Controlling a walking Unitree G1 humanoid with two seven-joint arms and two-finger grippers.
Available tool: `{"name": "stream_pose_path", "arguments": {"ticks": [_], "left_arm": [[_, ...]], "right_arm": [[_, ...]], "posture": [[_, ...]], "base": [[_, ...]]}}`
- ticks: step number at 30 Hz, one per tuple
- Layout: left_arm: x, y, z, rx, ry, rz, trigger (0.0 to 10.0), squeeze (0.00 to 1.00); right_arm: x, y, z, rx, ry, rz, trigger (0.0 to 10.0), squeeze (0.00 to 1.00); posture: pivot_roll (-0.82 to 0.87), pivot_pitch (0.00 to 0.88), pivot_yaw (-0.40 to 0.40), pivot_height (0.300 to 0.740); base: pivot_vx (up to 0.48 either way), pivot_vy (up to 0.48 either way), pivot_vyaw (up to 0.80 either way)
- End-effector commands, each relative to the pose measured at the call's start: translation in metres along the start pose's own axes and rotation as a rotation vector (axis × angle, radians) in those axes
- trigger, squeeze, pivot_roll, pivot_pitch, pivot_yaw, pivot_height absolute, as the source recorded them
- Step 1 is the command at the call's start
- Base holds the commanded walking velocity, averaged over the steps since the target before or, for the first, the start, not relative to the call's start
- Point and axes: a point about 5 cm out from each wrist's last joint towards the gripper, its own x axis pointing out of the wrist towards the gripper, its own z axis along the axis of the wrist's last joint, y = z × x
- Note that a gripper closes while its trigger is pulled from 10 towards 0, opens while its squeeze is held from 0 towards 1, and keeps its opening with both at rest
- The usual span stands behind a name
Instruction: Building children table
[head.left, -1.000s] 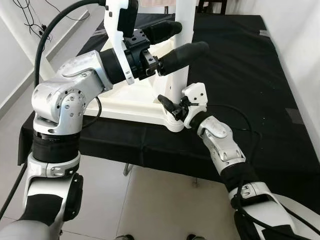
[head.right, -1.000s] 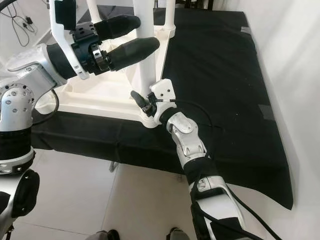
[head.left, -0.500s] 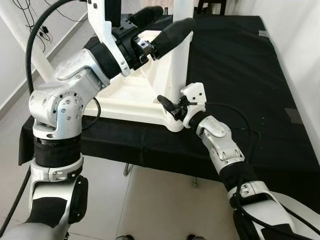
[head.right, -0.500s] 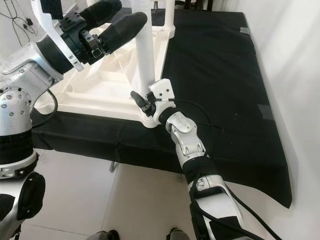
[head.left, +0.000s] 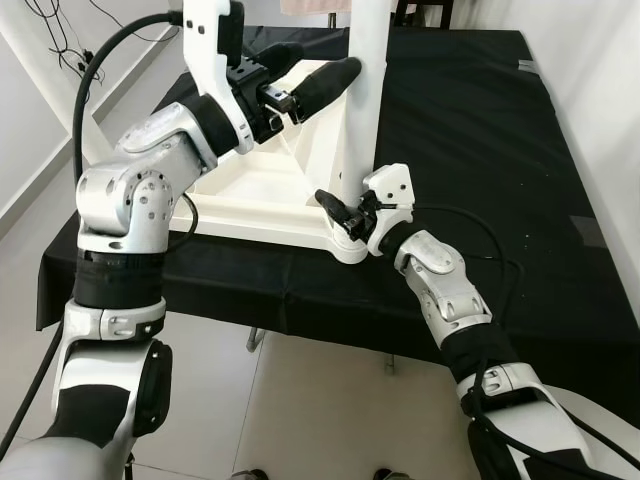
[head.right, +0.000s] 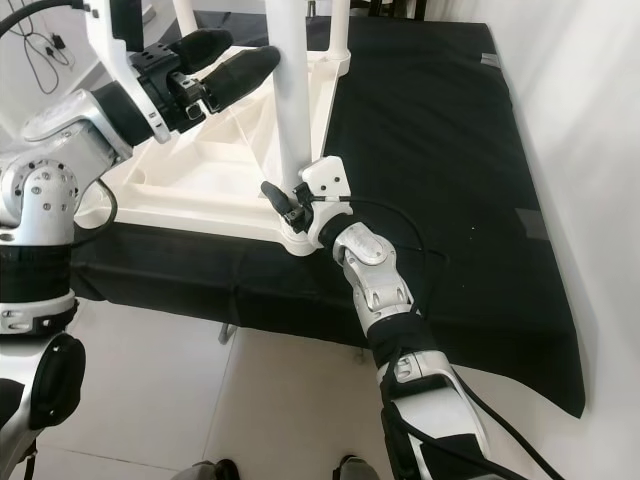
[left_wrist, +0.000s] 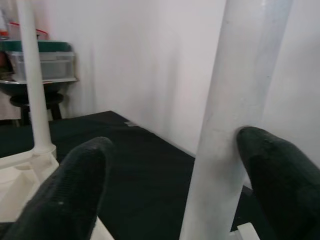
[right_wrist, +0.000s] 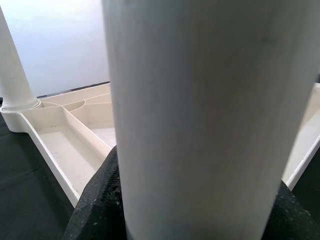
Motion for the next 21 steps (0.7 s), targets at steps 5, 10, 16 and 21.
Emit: {"name": "stream_pose_path", "arguments": {"ticks": [5,10,16,21], "left_arm": [[0.011,-0.002,-0.007,-0.023,0.045,-0.058,0.0,0.0],[0.011,-0.004,-0.011,-0.027,0.059,-0.079,0.0,0.0],[0.008,-0.006,-0.016,-0.023,0.078,-0.093,0.0,0.0],[0.007,-0.005,-0.018,-0.008,0.091,-0.092,0.0,0.0]], "right_arm": [[-0.004,0.013,-0.024,0.028,0.104,0.049,10.0,0.0],[-0.004,0.014,-0.023,0.029,0.104,0.052,10.0,0.0],[-0.003,0.012,-0.022,0.027,0.103,0.052,10.0,0.0],[-0.002,0.009,-0.019,0.021,0.097,0.055,10.0,0.0]], "posture": [[0.0,0.186,0.042,0.74],[0.0,0.187,0.043,0.74],[0.0,0.189,0.04,0.74],[0.0,0.185,0.039,0.74]], "base": [[0.0,0.0,0.0],[0.0,0.0,0.0],[0.0,0.0,0.0],[0.0,0.0,0.0]]}}
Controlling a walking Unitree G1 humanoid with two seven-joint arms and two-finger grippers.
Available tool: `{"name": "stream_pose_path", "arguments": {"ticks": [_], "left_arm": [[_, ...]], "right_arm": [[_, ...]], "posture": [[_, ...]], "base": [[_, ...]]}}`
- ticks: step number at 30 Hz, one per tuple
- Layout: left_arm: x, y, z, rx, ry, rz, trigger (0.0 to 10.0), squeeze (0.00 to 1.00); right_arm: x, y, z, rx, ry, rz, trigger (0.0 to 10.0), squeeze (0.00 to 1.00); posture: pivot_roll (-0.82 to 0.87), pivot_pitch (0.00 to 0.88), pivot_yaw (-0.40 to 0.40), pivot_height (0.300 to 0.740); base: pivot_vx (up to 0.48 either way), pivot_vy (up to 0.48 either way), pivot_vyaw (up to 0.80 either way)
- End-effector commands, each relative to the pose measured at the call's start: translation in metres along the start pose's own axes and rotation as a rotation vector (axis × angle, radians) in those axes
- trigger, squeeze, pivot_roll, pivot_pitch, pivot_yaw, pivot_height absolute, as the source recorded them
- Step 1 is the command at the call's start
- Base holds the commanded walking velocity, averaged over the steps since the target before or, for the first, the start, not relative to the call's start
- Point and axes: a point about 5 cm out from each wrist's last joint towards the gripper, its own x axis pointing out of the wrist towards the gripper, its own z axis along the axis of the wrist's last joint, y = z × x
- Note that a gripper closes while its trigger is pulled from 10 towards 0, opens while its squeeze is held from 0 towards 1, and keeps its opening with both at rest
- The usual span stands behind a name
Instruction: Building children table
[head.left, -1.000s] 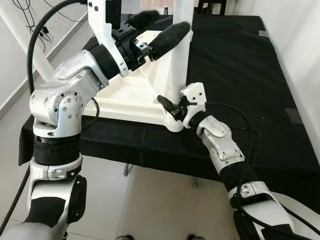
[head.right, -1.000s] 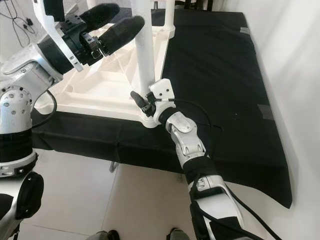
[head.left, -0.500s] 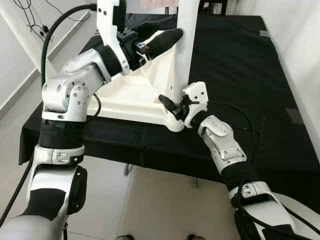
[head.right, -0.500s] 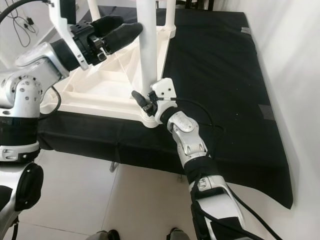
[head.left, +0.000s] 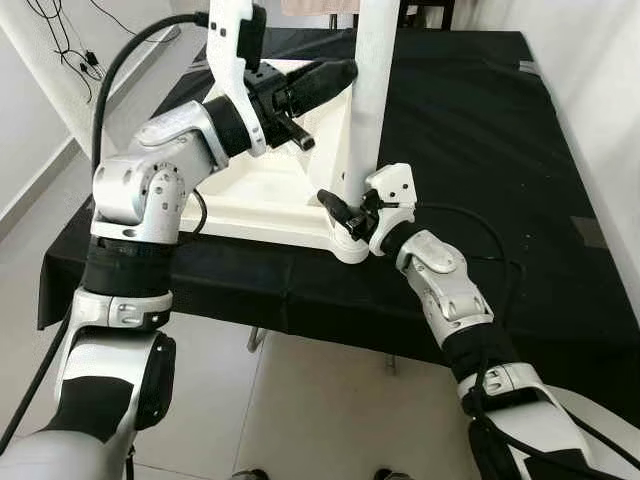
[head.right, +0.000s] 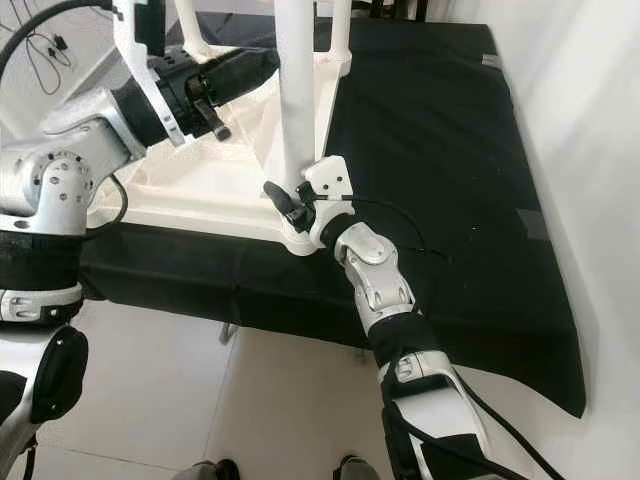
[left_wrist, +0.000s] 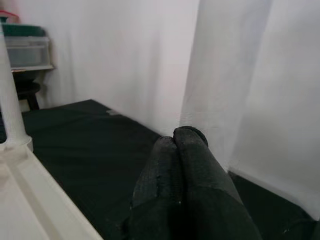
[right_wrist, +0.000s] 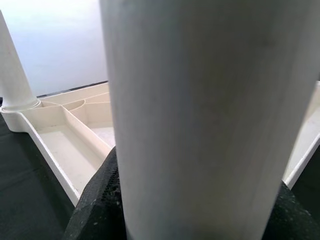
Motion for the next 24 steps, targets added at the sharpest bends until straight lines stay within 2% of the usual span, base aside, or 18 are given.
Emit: {"name": "stream_pose_path", "arguments": {"ticks": [1,5,6,7,8,9,10,11,13,19,24], "left_arm": [[-0.001,0.0,-0.006,-0.001,0.027,-0.003,0.0,0.0],[-0.002,-0.004,-0.008,0.002,0.018,-0.038,0.0,0.0],[-0.002,-0.01,-0.007,-0.005,0.005,-0.073,0.0,1.0],[-0.002,-0.01,-0.007,-0.005,0.005,-0.073,0.0,1.0],[-0.003,-0.017,-0.007,-0.01,-0.003,-0.109,10.0,1.0],[-0.003,-0.017,-0.007,-0.01,-0.003,-0.109,10.0,1.0],[-0.004,-0.028,-0.005,-0.013,-0.013,-0.162,10.0,1.0],[-0.004,-0.028,-0.005,-0.013,-0.013,-0.162,10.0,1.0],[-0.006,-0.041,-0.005,-0.013,-0.022,-0.187,10.0,1.0],[-0.01,-0.039,-0.008,0.015,0.005,-0.141,10.0,1.0],[-0.006,-0.037,-0.01,0.034,0.021,-0.133,10.0,1.0]], "right_arm": [[-0.001,0.011,-0.019,0.018,0.091,0.053,10.0,0.0],[0.0,0.011,-0.018,0.013,0.09,0.057,10.0,0.0],[0.0,0.012,-0.018,0.013,0.09,0.059,10.0,0.0],[0.0,0.012,-0.018,0.013,0.09,0.059,10.0,0.0],[0.0,0.013,-0.019,0.014,0.09,0.061,10.0,0.0],[0.0,0.013,-0.019,0.014,0.09,0.061,10.0,0.0],[0.0,0.013,-0.019,0.015,0.089,0.062,10.0,0.0],[0.0,0.013,-0.019,0.015,0.089,0.062,10.0,0.0],[0.001,0.014,-0.02,0.016,0.091,0.064,10.0,0.0],[0.004,0.016,-0.016,0.013,0.077,0.088,10.0,0.0],[0.006,0.02,-0.013,0.009,0.064,0.106,10.0,0.0]], "posture": [[0.0,0.185,0.039,0.74],[0.0,0.181,0.039,0.74],[0.0,0.179,0.04,0.74],[0.0,0.179,0.04,0.74],[0.0,0.176,0.04,0.74],[0.0,0.176,0.04,0.74],[0.0,0.172,0.04,0.74],[0.0,0.172,0.04,0.74],[0.01,0.164,0.035,0.74],[0.01,0.154,0.031,0.74],[0.01,0.147,0.033,0.74]], "base": [[0.0,0.0,0.0],[0.0,0.0,0.0],[0.0,0.0,0.0],[0.0,0.0,0.0],[0.0,0.0,0.0],[0.0,0.0,0.0],[0.0,0.0,0.0],[0.0,0.0,0.0],[0.0,0.0,0.0],[0.0,0.0,0.0],[0.0,0.0,0.0]]}}
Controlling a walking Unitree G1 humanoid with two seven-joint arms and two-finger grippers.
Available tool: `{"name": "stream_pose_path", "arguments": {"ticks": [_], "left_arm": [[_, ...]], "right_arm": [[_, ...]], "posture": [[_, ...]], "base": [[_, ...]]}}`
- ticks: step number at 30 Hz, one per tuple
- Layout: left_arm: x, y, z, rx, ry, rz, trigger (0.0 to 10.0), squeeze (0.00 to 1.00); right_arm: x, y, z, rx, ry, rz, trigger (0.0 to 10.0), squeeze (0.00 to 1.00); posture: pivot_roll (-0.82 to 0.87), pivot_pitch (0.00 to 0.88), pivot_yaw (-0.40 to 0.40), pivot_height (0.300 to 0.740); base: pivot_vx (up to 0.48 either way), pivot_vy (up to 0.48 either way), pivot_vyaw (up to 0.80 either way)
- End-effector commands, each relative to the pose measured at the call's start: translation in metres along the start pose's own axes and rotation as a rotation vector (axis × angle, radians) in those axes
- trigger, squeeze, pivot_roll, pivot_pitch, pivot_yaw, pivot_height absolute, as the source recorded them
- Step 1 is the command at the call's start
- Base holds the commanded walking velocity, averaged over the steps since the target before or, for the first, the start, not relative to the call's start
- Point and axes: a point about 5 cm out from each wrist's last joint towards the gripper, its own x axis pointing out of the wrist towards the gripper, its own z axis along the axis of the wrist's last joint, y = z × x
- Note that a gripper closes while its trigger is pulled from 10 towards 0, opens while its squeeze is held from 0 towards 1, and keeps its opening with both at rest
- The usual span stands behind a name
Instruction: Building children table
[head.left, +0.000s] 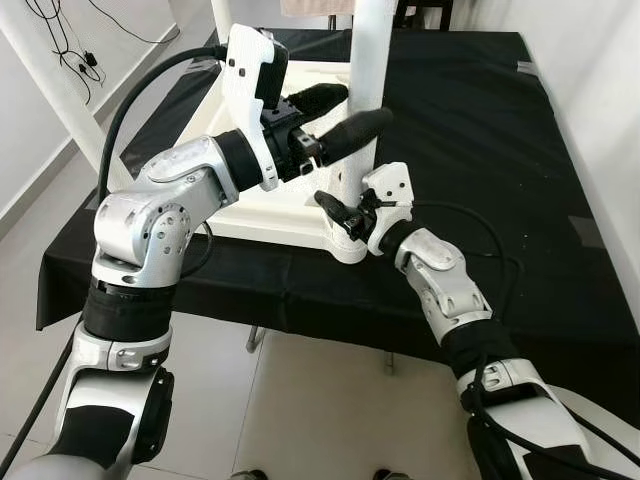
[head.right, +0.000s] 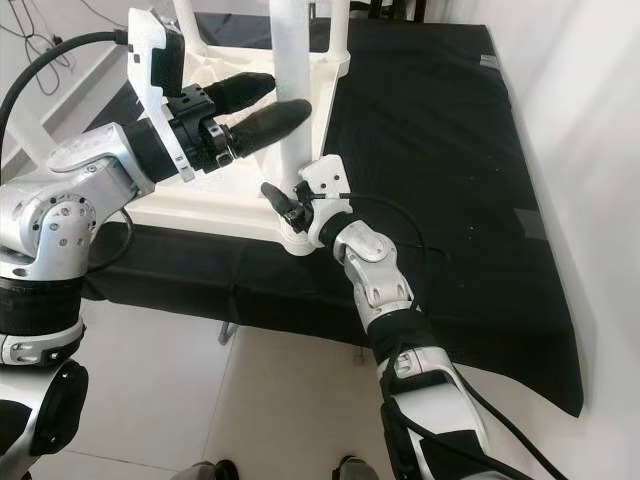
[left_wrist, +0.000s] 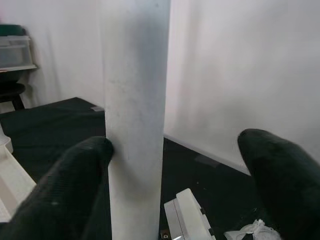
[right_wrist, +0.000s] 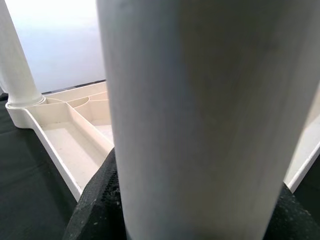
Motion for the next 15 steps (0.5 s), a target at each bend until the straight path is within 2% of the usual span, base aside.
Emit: {"name": "stream_pose_path", "arguments": {"ticks": [1,6,7,8,10,11,12,15], "left_arm": [[0.006,0.001,-0.001,0.018,0.012,-0.004,10.0,1.0],[0.009,0.005,0.0,0.027,0.011,0.015,10.0,1.0],[0.012,0.01,0.002,0.035,0.011,0.031,10.0,1.0],[0.021,0.024,0.008,0.034,-0.001,0.056,10.0,1.0],[0.023,0.027,0.009,0.033,-0.004,0.06,10.0,1.0],[0.026,0.031,0.011,0.032,-0.005,0.06,10.0,0.0],[0.029,0.034,0.011,0.034,-0.003,0.061,0.0,0.0],[0.032,0.036,0.012,0.037,-0.001,0.053,0.0,0.0]], "right_arm": [[0.004,0.019,-0.013,0.015,0.061,0.088,10.0,0.0],[0.005,0.02,-0.012,0.015,0.057,0.092,10.0,0.0],[0.005,0.021,-0.011,0.014,0.054,0.097,10.0,0.0],[0.004,0.022,-0.011,0.013,0.051,0.104,10.0,0.0],[0.004,0.022,-0.011,0.013,0.05,0.106,10.0,0.0],[0.004,0.022,-0.011,0.012,0.051,0.107,10.0,0.0],[0.004,0.022,-0.011,0.011,0.051,0.108,10.0,0.0],[0.004,0.022,-0.011,0.012,0.052,0.109,10.0,0.0]], "posture": [[0.0,0.142,0.036,0.74],[0.0,0.142,0.036,0.74],[0.0,0.144,0.038,0.74],[-0.01,0.146,0.042,0.74],[-0.01,0.146,0.042,0.74],[-0.01,0.148,0.043,0.74],[-0.01,0.148,0.043,0.74],[-0.01,0.148,0.045,0.74]], "base": [[0.0,0.0,0.0],[0.0,0.0,0.0],[0.0,0.0,0.0],[0.0,0.0,0.0],[0.0,0.0,0.0],[0.0,0.0,0.0],[0.0,0.0,0.0],[0.0,0.0,0.0]]}}
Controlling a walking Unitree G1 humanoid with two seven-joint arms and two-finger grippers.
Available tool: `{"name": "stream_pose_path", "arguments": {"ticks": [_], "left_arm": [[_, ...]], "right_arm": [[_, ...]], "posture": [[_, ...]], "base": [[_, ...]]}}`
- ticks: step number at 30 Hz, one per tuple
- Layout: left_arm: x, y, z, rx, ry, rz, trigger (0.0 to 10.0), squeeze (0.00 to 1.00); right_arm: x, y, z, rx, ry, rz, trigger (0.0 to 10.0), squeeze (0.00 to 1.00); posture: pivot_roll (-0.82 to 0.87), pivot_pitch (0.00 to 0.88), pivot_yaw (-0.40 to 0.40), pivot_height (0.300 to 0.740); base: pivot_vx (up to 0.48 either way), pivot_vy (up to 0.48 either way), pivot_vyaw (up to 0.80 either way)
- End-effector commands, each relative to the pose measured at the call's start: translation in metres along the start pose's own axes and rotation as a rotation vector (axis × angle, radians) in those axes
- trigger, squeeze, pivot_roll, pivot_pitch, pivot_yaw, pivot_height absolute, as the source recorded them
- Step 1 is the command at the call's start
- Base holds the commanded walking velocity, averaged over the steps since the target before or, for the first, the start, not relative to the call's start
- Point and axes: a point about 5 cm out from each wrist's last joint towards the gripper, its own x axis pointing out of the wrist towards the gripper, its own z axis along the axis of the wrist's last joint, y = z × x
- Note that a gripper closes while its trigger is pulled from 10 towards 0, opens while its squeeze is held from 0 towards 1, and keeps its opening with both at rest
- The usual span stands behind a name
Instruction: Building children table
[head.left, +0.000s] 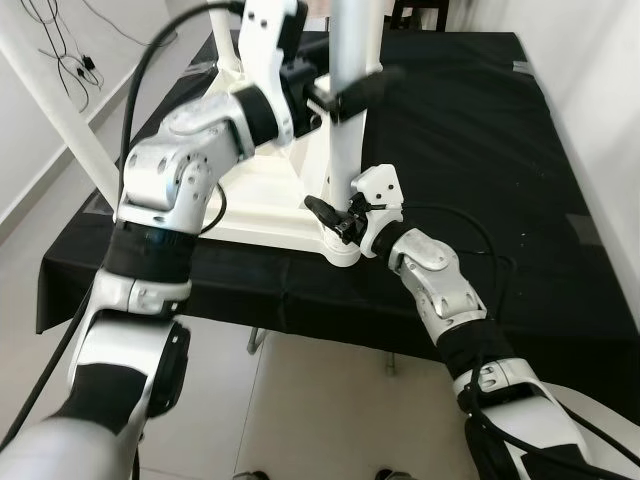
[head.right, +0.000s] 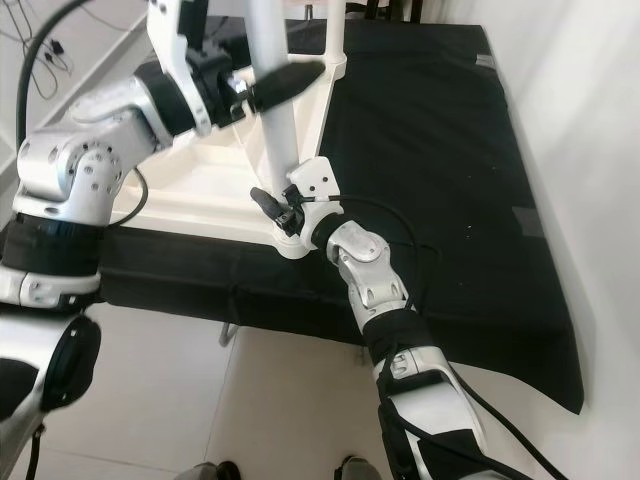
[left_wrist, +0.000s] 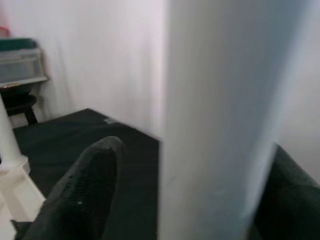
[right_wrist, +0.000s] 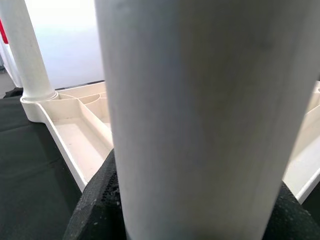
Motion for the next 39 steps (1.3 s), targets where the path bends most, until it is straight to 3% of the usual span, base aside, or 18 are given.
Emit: {"name": "stream_pose_path", "arguments": {"ticks": [1,13,14,15,16,27,28,29,39], "left_arm": [[0.002,0.002,-0.002,0.013,0.012,-0.007,0.0,0.0],[0.006,-0.006,-0.006,0.016,0.012,-0.05,0.0,0.0],[0.005,-0.007,-0.007,0.014,0.011,-0.053,0.0,0.0],[0.005,-0.007,-0.007,0.014,0.011,-0.053,0.0,0.0],[0.005,-0.008,-0.009,0.01,0.009,-0.062,0.0,0.0],[0.002,-0.012,-0.01,-0.003,0.0,-0.063,0.0,0.0],[0.001,-0.012,-0.01,-0.004,-0.002,-0.061,0.0,0.0],[0.001,-0.013,-0.009,-0.006,-0.007,-0.059,0.0,0.0],[0.0,-0.016,-0.007,-0.008,-0.011,-0.055,0.0,0.0]], "right_arm": [[0.001,0.015,-0.014,0.022,0.055,0.065,10.0,0.0],[0.0,0.01,-0.014,0.01,0.076,0.053,10.0,0.0],[0.0,0.008,-0.014,0.023,0.08,0.065,10.0,0.6],[0.0,0.008,-0.014,0.023,0.08,0.065,10.0,0.6],[-0.001,0.007,-0.013,0.055,0.082,0.107,10.0,1.0],[0.001,-0.012,0.018,0.015,0.023,0.368,10.0,1.0],[0.002,-0.016,0.024,-0.004,0.013,0.404,10.0,0.91],[0.006,-0.022,0.037,-0.026,0.009,0.456,10.0,0.0],[0.021,-0.02,0.06,-0.059,0.03,0.564,10.0,0.0]], "posture": [[-0.02,0.149,0.046,0.74],[0.0,0.157,0.035,0.74],[0.0,0.157,0.034,0.74],[0.0,0.157,0.034,0.74],[0.0,0.16,0.03,0.74],[0.0,0.172,0.014,0.74],[0.0,0.174,0.013,0.74],[0.0,0.178,0.009,0.74],[0.0,0.196,-0.001,0.74]], "base": [[0.0,0.0,0.0],[0.0,0.0,0.0],[0.0,0.0,0.0],[0.0,0.0,0.0],[0.0,0.0,0.0],[0.0,0.0,0.0],[0.0,0.0,0.0],[0.0,0.0,0.0],[0.0,0.0,0.0]]}}
